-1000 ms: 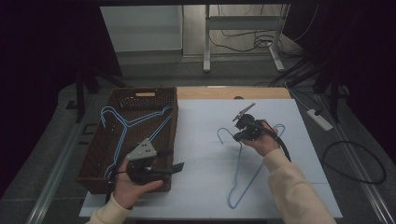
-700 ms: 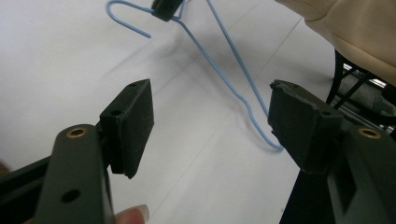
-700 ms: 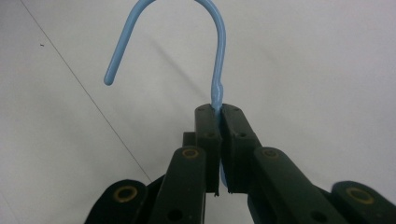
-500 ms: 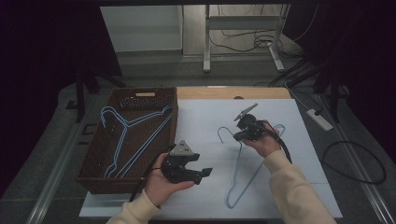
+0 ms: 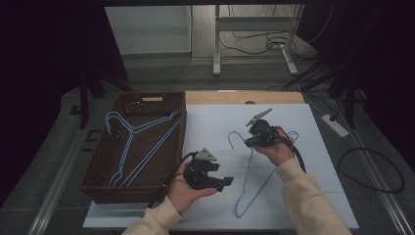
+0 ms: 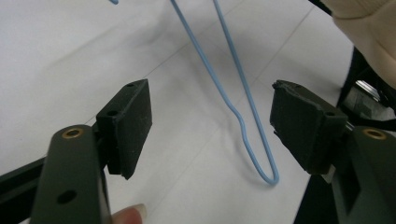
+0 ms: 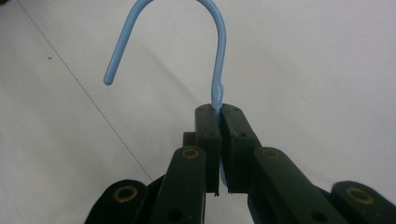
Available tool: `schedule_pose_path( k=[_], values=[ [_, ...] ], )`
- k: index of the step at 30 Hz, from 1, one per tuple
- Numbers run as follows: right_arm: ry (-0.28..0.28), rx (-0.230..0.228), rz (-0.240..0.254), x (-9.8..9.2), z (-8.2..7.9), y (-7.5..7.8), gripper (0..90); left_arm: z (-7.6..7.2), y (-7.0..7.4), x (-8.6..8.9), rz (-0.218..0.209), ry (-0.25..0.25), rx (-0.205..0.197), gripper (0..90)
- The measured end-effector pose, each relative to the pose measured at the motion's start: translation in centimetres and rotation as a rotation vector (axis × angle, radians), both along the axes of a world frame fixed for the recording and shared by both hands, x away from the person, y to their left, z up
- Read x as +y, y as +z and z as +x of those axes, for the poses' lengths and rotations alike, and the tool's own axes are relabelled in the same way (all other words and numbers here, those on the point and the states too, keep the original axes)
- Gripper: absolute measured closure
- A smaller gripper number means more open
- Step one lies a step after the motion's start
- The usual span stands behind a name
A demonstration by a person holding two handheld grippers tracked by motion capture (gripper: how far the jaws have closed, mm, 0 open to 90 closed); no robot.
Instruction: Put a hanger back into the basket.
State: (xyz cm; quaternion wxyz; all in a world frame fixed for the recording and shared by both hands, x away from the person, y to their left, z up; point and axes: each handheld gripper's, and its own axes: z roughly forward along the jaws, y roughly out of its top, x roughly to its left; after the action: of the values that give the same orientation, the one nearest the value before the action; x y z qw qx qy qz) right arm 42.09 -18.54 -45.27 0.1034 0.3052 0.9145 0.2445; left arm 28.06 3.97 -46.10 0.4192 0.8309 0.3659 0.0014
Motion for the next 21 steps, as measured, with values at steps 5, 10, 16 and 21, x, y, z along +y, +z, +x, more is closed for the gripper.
schedule_pose_path(
  k=[5,10,16,21],
  values=[
    [-0.007,-0.006,0.004,-0.1,0.0,0.0,86.9,0.5,-0.9,-1.0,-0.001,0.005,0.024,30.0],
    [-0.019,-0.012,0.011,-0.1,-0.2,0.1,86.9,1.1,-1.8,-1.7,0.003,0.014,0.036,31.3],
    [-0.026,-0.013,0.014,0.1,-0.1,0.1,86.9,1.8,-2.3,-2.6,-0.006,0.034,0.033,32.3],
    [-0.035,-0.021,0.023,0.2,-0.1,0.3,87.0,2.2,-3.1,-4.0,0.001,0.015,0.057,32.0]
  ],
)
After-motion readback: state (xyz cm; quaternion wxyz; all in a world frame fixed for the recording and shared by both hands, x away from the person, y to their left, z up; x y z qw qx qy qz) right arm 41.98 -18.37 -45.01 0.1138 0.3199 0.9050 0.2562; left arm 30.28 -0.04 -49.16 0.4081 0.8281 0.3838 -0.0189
